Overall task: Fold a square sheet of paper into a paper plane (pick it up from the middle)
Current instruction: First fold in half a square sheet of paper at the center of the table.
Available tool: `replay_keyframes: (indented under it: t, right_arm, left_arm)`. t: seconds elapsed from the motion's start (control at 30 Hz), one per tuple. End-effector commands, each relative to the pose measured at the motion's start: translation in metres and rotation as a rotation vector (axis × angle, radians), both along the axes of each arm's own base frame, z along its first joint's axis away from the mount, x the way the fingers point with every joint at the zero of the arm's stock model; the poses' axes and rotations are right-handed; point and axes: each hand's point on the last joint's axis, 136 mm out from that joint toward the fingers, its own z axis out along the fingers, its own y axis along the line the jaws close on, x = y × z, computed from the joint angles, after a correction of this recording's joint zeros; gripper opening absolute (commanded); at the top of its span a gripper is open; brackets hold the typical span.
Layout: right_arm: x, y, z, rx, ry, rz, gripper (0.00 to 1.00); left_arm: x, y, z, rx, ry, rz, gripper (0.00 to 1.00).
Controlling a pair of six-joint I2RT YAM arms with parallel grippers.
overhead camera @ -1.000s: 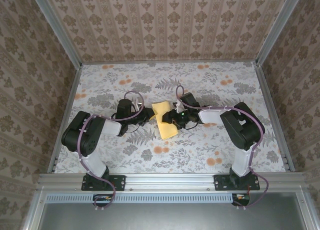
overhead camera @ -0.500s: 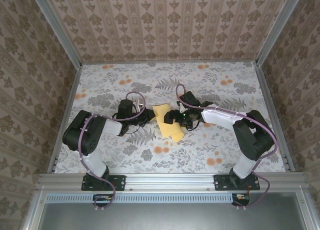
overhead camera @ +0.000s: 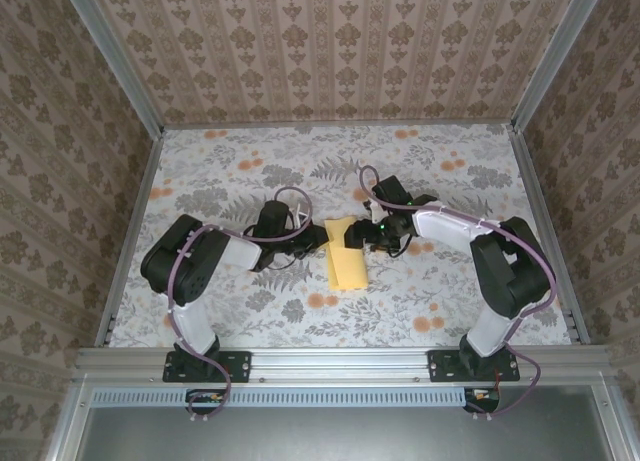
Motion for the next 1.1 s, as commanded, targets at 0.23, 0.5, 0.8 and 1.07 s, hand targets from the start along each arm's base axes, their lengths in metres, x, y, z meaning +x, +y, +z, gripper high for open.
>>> replay_keyframes:
  t: [0.23, 0.5, 0.8, 1.07]
  right_arm:
    - [0.001, 0.007, -0.020, 0.024, 0.091, -0.015, 0.56]
    - [-0.001, -0.004, -0.040, -0.048, 0.124, -0.059, 0.45]
    - [-0.014, -0.025, -0.064, -0.166, 0.162, -0.071, 0.38]
    - [-0.019, -0.039, -0.075, -0.229, 0.183, -0.115, 0.38]
  left_arm:
    - [0.006, 0.007, -0.011, 0.161, -0.023, -0.022, 0.00]
    - [0.009, 0.008, -0.013, 0.249, -0.014, -0.046, 0.01]
    - [0.014, 0.028, 0.006, 0.315, -0.033, 0.005, 0.42]
    - [0.027, 0.060, 0.025, 0.377, -0.080, 0.115, 0.55]
